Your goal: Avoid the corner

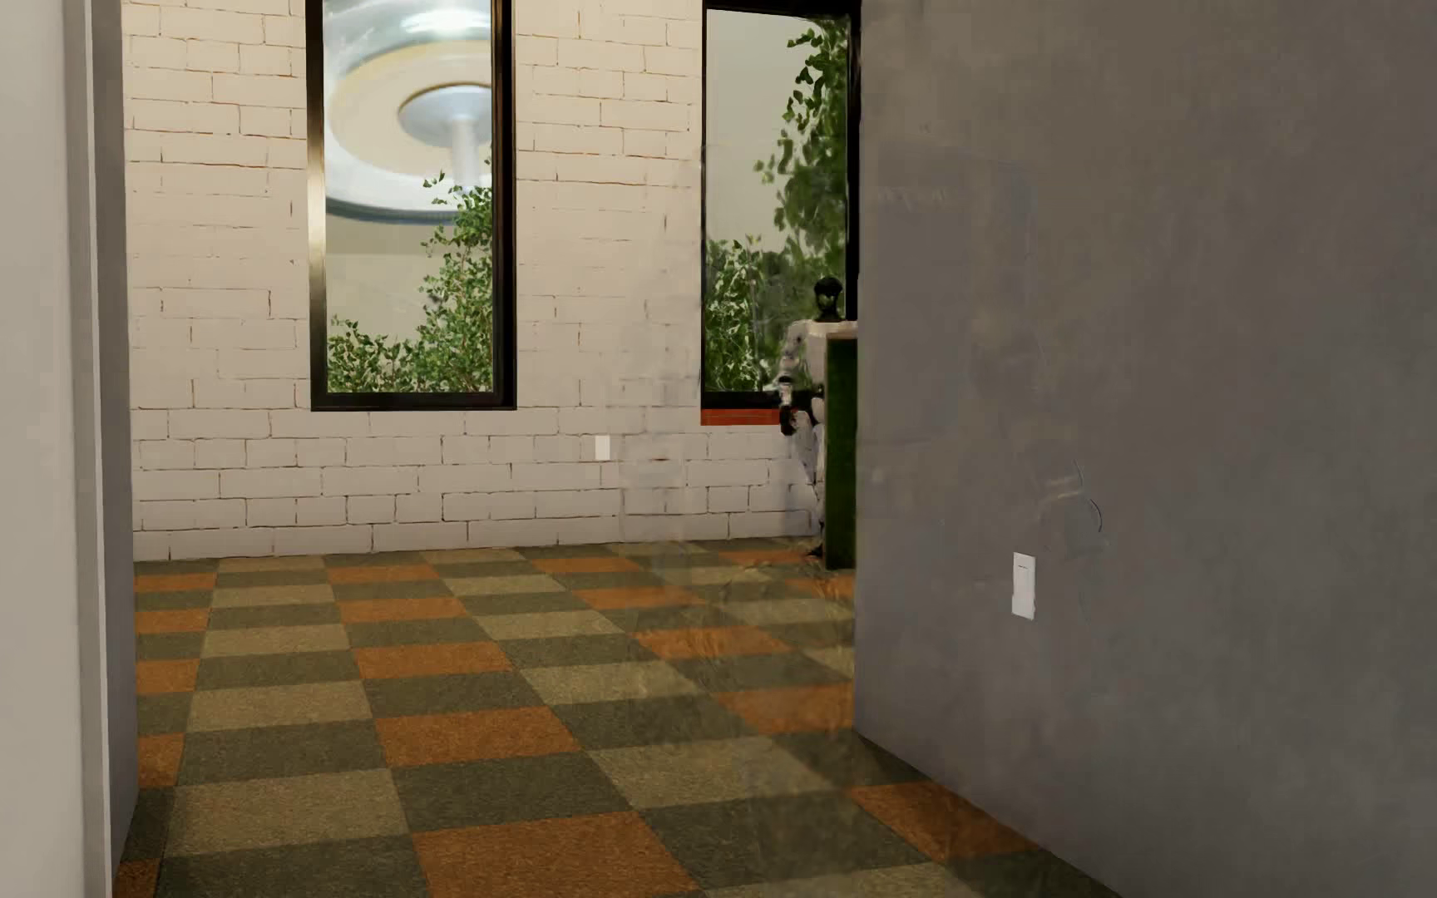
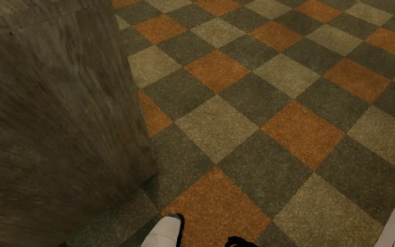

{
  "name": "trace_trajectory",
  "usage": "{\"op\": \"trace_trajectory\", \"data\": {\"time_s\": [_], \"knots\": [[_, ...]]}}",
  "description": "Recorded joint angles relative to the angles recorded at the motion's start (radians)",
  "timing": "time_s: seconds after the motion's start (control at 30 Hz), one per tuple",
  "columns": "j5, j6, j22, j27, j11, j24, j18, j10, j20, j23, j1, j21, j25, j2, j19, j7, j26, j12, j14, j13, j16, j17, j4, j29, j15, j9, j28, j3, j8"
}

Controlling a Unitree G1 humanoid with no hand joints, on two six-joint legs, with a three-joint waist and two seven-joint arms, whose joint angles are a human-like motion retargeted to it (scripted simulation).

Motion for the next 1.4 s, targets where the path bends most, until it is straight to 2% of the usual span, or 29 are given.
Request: {"op": "trace_trajectory", "data": {"time_s": [0.07, 0.1, 0.13, 0.2, 0.3, 0.37, 0.43, 0.47, 0.53, 0.57, 0.63, 0.67, 0.7, 0.73, 0.77, 0.83, 0.93, 1.03, 1.07, 1.1, 1.13, 1.17, 1.2, 1.23, 1.27, 1.3, 1.33, 1.37, 1.4], "knots": [[-0.033, -0.009, 0.023, 0.000, 0.025, 0.000, 0.000, 0.107, 0.037, 0.063, -0.018, -0.028, 0.000, 0.042, 0.000, 0.000, 0.000, 0.019, -0.020, 0.019, -0.003, 0.011, 0.001, 0.000, 0.081, -0.013, 0.000, 0.039, 0.000], [-0.037, -0.021, 0.034, 0.000, 0.080, 0.000, 0.000, 0.167, 0.034, 0.089, -0.033, 0.002, 0.000, 0.025, 0.000, 0.000, 0.000, 0.014, -0.032, 0.045, -0.001, 0.015, -0.004, 0.000, 0.181, -0.023, 0.000, 0.052, 0.000], [-0.070, -0.043, 0.055, 0.000, 0.174, 0.000, 0.000, 0.223, 0.017, 0.142, -0.002, 0.022, 0.000, 0.010, 0.000, 0.000, 0.000, 0.009, -0.064, 0.055, -0.001, 0.023, -0.033, 0.000, 0.331, -0.021, 0.000, 0.047, 0.000], [-0.073, -0.020, 0.053, 0.000, 0.527, 0.000, 0.000, 0.243, 0.019, 0.229, 0.095, 0.043, 0.000, -0.146, 0.000, 0.000, 0.000, -0.008, -0.140, 0.090, -0.012, 0.029, -0.071, 0.000, 0.630, -0.023, 0.000, -0.005, 0.000], [-0.062, 0.012, -0.047, 0.000, 0.958, 0.000, 0.000, 0.158, 0.022, 0.230, 0.328, 0.010, 0.000, -0.466, 0.000, 0.000, 0.000, -0.036, -0.212, 0.161, -0.014, 0.024, -0.110, 0.000, 0.604, 0.004, 0.000, -0.142, 0.000], [-0.035, 0.043, -0.123, 0.000, 0.791, 0.000, 0.000, 0.019, 0.059, 0.253, 0.513, 0.046, 0.000, -0.649, 0.000, 0.000, 0.000, -0.058, -0.192, 0.172, -0.008, 0.015, -0.110, 0.000, 0.638, 0.023, 0.000, -0.252, 0.000], [-0.036, 0.066, -0.198, 0.000, 0.417, 0.000, 0.000, -0.102, 0.065, 0.233, 0.693, 0.026, 0.000, -0.761, 0.000, 0.000, 0.000, -0.073, -0.212, 0.213, 0.007, 0.004, -0.097, 0.000, 0.762, 0.020, 0.000, -0.344, 0.000], [-0.041, 0.069, -0.234, 0.000, 0.246, 0.000, 0.000, -0.139, 0.073, 0.229, 0.762, 0.023, 0.000, -0.807, 0.000, 0.000, 0.000, -0.087, -0.236, 0.218, 0.019, 0.003, -0.090, 0.000, 0.708, 0.010, 0.000, -0.380, 0.000], [-0.055, 0.075, -0.269, 0.000, 0.081, 0.000, 0.000, -0.161, 0.075, 0.217, 0.884, 0.024, 0.000, -0.870, 0.000, 0.000, 0.000, -0.123, -0.287, 0.234, 0.038, -0.004, -0.077, 0.000, 0.338, 0.000, 0.000, -0.430, 0.000], [-0.087, 0.080, -0.273, 0.000, 0.121, 0.000, 0.000, -0.150, 0.087, 0.219, 0.893, 0.006, 0.000, -0.879, 0.000, 0.000, 0.000, -0.149, -0.284, 0.231, 0.036, -0.001, -0.078, 0.000, 0.333, -0.004, 0.000, -0.451, 0.000], [-0.063, 0.093, -0.241, 0.000, 0.204, 0.000, 0.000, -0.059, 0.123, 0.235, 0.934, 0.015, 0.000, -0.955, 0.000, 0.000, 0.000, -0.131, -0.180, 0.238, 0.025, 0.005, -0.039, 0.000, 0.705, -0.009, 0.000, -0.504, 0.000], [-0.022, 0.128, -0.203, 0.000, 0.283, 0.000, 0.000, 0.049, 0.129, 0.261, 0.913, 0.017, 0.000, -0.957, 0.000, 0.000, 0.000, -0.120, -0.024, 0.240, 0.004, 0.008, 0.003, 0.000, 0.795, -0.020, 0.000, -0.483, 0.000], [0.014, 0.129, -0.163, 0.000, 0.329, 0.000, 0.000, 0.219, 0.118, 0.281, 0.857, 0.042, 0.000, -0.919, 0.000, 0.000, 0.000, -0.097, 0.137, 0.230, 0.000, 0.011, 0.008, 0.000, 0.790, -0.029, 0.000, -0.441, 0.000], [0.060, 0.129, -0.143, 0.000, 0.345, 0.000, 0.000, 0.426, 0.085, 0.287, 0.744, 0.045, 0.000, -0.870, 0.000, 0.000, 0.000, -0.084, 0.210, 0.218, 0.005, 0.016, 0.025, 0.000, 0.762, -0.039, 0.000, -0.406, 0.000], [0.097, 0.140, -0.153, 0.000, 0.329, 0.000, 0.000, 0.611, 0.101, 0.300, 0.631, -0.020, 0.000, -0.797, 0.000, 0.000, 0.000, -0.053, 0.125, 0.209, 0.000, 0.033, 0.053, 0.000, 0.696, -0.043, 0.000, -0.368, 0.000], [0.093, 0.095, -0.122, 0.000, 0.227, 0.000, 0.000, 0.701, 0.069, 0.279, 0.453, -0.025, 0.000, -0.563, 0.000, 0.000, 0.000, -0.035, -0.099, 0.167, 0.001, 0.022, 0.015, 0.000, 0.541, -0.023, 0.000, -0.265, 0.000], [0.037, 0.032, -0.110, 0.000, 0.073, 0.000, 0.000, 0.371, 0.083, 0.125, 0.264, -0.037, 0.000, -0.260, 0.000, 0.000, 0.000, 0.006, -0.118, 0.126, 0.016, -0.024, 0.001, 0.000, 0.310, -0.012, 0.000, -0.090, 0.000], [0.010, 0.032, -0.100, 0.000, 0.018, 0.000, 0.000, -0.106, 0.094, 0.034, 0.152, -0.103, 0.000, -0.074, 0.000, 0.000, 0.000, 0.030, -0.020, 0.056, 0.011, -0.056, 0.032, 0.000, 0.117, -0.041, 0.000, -0.020, 0.000], [0.002, 0.036, -0.085, 0.000, 0.021, 0.000, 0.000, -0.485, 0.088, 0.033, 0.131, -0.102, 0.000, -0.029, 0.000, 0.000, 0.000, 0.034, 0.253, 0.031, 0.012, -0.058, 0.055, 0.000, 0.106, -0.054, 0.000, -0.002, 0.000], [-0.033, 0.027, -0.076, 0.000, 0.037, 0.000, 0.000, -0.158, 0.093, 0.029, 0.109, -0.129, 0.000, 0.017, 0.000, 0.000, 0.000, 0.041, 0.038, 0.025, 0.012, -0.054, 0.065, 0.000, 0.136, -0.049, 0.000, 0.027, 0.000], [-0.072, 0.022, -0.057, 0.000, 0.074, 0.000, 0.000, -0.047, 0.085, 0.013, 0.085, -0.167, 0.000, 0.058, 0.000, 0.000, 0.000, 0.043, -0.070, 0.037, 0.006, -0.046, 0.058, 0.000, 0.198, -0.047, 0.000, 0.046, 0.000], [-0.106, 0.011, -0.026, 0.000, 0.156, 0.000, 0.000, 0.063, 0.079, 0.033, 0.056, -0.164, 0.000, 0.055, 0.000, 0.000, 0.000, 0.052, -0.010, 0.066, -0.001, -0.033, 0.047, 0.000, 0.325, -0.073, 0.000, 0.055, 0.000], [-0.140, -0.018, 0.018, 0.000, 0.298, 0.000, 0.000, 0.171, 0.067, 0.099, 0.050, -0.166, 0.000, 0.024, 0.000, 0.000, 0.000, 0.052, 0.005, 0.084, -0.002, 0.003, -0.002, 0.000, 0.534, -0.080, 0.000, 0.043, 0.000], [-0.146, -0.021, 0.043, 0.000, 0.502, 0.000, 0.000, 0.228, 0.075, 0.149, 0.102, -0.176, 0.000, -0.046, 0.000, 0.000, 0.000, 0.042, -0.045, 0.106, -0.007, 0.014, -0.036, 0.000, 0.704, -0.069, 0.000, 0.021, 0.000], [-0.165, -0.036, 0.012, 0.000, 0.764, 0.000, 0.000, 0.219, 0.104, 0.165, 0.173, -0.163, 0.000, -0.171, 0.000, 0.000, 0.000, 0.042, -0.100, 0.127, -0.013, 0.015, -0.112, 0.000, 0.755, -0.049, 0.000, 0.005, 0.000], [-0.147, -0.030, -0.007, 0.000, 0.926, 0.000, 0.000, 0.174, 0.102, 0.211, 0.282, -0.097, 0.000, -0.267, 0.000, 0.000, 0.000, 0.040, -0.127, 0.119, -0.013, 0.022, -0.142, 0.000, 0.665, -0.031, 0.000, -0.046, 0.000], [-0.100, -0.002, -0.039, 0.000, 1.007, 0.000, 0.000, 0.130, 0.104, 0.242, 0.374, -0.127, 0.000, -0.379, 0.000, 0.000, 0.000, 0.023, -0.135, 0.133, -0.015, 0.047, -0.137, 0.000, 0.584, -0.024, 0.000, -0.105, 0.000], [-0.069, 0.019, -0.093, 0.000, 0.980, 0.000, 0.000, 0.061, 0.101, 0.192, 0.475, -0.082, 0.000, -0.486, 0.000, 0.000, 0.000, 0.017, -0.138, 0.169, -0.007, 0.027, -0.140, 0.000, 0.587, -0.022, 0.000, -0.169, 0.000], [-0.048, 0.033, -0.136, 0.000, 0.839, 0.000, 0.000, -0.012, 0.118, 0.268, 0.583, -0.127, 0.000, -0.559, 0.000, 0.000, 0.000, 0.013, -0.139, 0.186, 0.000, 0.065, -0.140, 0.000, 0.634, -0.017, 0.000, -0.233, 0.000]]}}
